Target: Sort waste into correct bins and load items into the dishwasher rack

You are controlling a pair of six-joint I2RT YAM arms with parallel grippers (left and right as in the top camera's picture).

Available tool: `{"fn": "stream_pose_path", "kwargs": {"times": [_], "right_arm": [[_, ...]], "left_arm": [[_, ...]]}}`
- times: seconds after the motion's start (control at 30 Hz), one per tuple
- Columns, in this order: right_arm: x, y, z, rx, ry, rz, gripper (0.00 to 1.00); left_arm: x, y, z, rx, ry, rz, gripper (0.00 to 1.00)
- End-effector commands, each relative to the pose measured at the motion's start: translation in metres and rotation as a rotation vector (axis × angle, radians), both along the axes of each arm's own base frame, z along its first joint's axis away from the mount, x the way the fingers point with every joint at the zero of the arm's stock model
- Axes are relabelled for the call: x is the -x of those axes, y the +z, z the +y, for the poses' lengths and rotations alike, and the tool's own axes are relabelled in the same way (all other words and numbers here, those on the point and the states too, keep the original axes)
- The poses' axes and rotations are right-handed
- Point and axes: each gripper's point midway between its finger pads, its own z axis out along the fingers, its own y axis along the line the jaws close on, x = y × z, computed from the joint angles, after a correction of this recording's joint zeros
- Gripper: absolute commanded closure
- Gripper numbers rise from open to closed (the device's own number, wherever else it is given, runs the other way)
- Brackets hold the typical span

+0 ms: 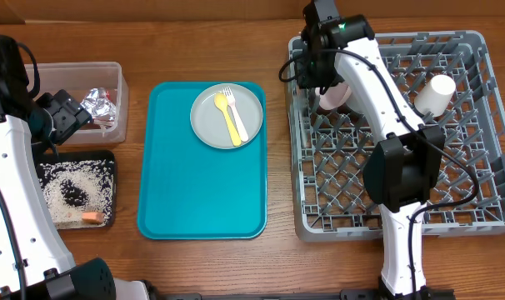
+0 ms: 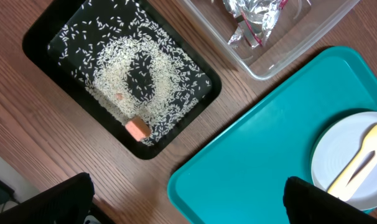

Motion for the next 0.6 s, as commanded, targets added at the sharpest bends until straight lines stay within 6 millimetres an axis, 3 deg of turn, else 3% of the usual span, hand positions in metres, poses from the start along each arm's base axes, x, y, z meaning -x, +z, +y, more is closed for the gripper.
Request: {"fn": "stream_pose_path", "kwargs": {"times": [0.0, 0.2, 0.3, 0.37, 0.4, 0.47, 0.57], "right_arm": [[-0.002, 0.007, 0.002, -0.004, -0.003, -0.022, 0.46], [0.005, 0.045, 0.003, -0.027, -0.049, -0.032, 0.42], [0.012, 0.078, 0.023, -0.105, -0.007, -0.059, 0.41], [0.018, 0.096, 0.046, -0.183, 0.056, -0.078, 0.22], [0.022, 0.102, 0.061, -0.222, 0.111, -0.084, 0.04], [0.027, 0.105, 0.079, -0.248, 0.176, -0.092, 0.0], [0.033, 0.09, 0.102, -0.245, 0.218, -0.073, 0.0]], "left_arm": [[0.002, 0.0, 0.003, -0.021, -0.012, 0.011, 0.0], [0.002, 0.0, 0.003, -0.021, -0.012, 0.012, 0.0], [0.002, 0.0, 0.003, -0.021, -0.012, 0.012, 0.0], [0.002, 0.0, 0.003, -0.021, -0.012, 0.012, 0.0], [0.002, 0.0, 0.003, -0.021, -0.012, 0.011, 0.0], [0.002, 0.0, 0.003, -0.021, -0.012, 0.012, 0.0], [0.002, 0.0, 0.003, -0.021, -0.012, 0.012, 0.0]]}}
